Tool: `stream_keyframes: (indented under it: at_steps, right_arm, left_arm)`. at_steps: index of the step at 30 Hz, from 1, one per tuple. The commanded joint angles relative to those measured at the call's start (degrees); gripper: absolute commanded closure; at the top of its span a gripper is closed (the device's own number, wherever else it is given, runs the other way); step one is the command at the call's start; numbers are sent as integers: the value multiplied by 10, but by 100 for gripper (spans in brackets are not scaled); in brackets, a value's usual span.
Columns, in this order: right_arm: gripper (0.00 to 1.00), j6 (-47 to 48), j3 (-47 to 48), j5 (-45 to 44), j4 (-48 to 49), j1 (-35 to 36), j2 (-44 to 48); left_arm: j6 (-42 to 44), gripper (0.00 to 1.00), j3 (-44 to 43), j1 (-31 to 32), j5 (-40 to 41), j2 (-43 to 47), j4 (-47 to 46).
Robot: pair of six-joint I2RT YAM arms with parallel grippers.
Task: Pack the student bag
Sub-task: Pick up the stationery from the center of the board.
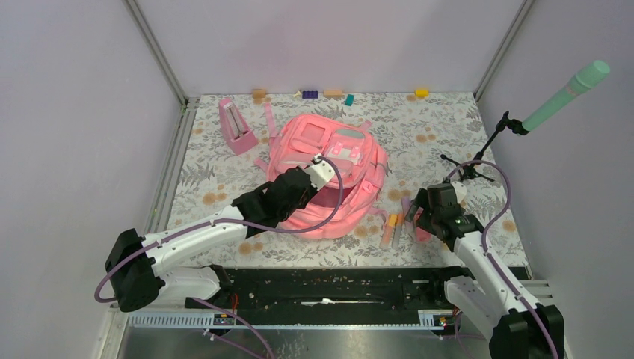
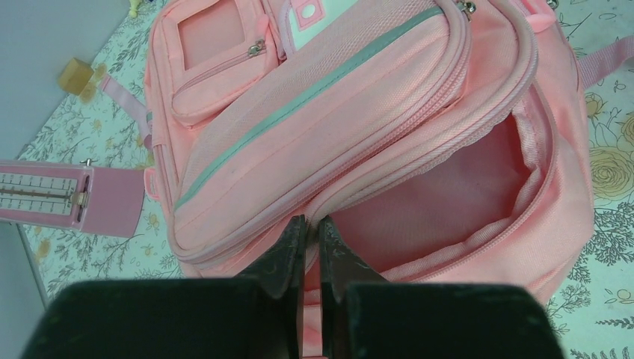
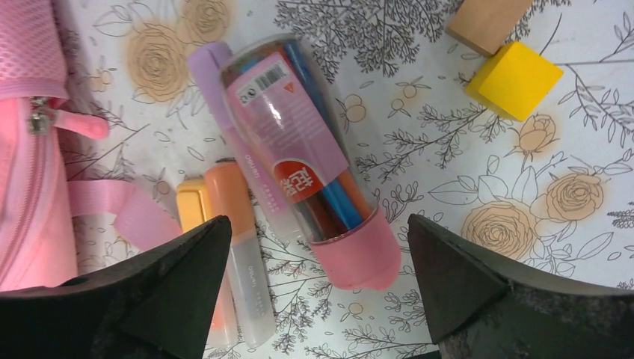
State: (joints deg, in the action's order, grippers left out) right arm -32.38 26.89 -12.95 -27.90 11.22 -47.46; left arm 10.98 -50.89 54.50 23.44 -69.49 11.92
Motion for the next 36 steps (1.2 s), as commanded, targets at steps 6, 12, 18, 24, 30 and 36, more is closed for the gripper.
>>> stream_keyframes:
  at_steps: [6,12,18,24,30,36]
  right_arm:
    - [11,-31,-7,-5,29,-18,-45]
    - [15,-37,0,12,42,-30,-81]
    - [18,-32,15,24,52,-38,-123]
    - [29,-27,29,38,67,-52,-162]
    - [42,-27,33,48,77,-61,-184]
    - [70,-29,28,45,76,-63,-172]
  left_arm:
    - [-19,100,-26,-4,41,25,-45]
    - [-20,100,-24,-4,42,24,-43]
    - [-22,100,-25,-4,44,27,-41]
    - [-22,100,-23,-4,47,29,-39]
    - [-21,100,-21,-4,49,30,-37]
    - [-20,100,-22,-4,51,32,-38]
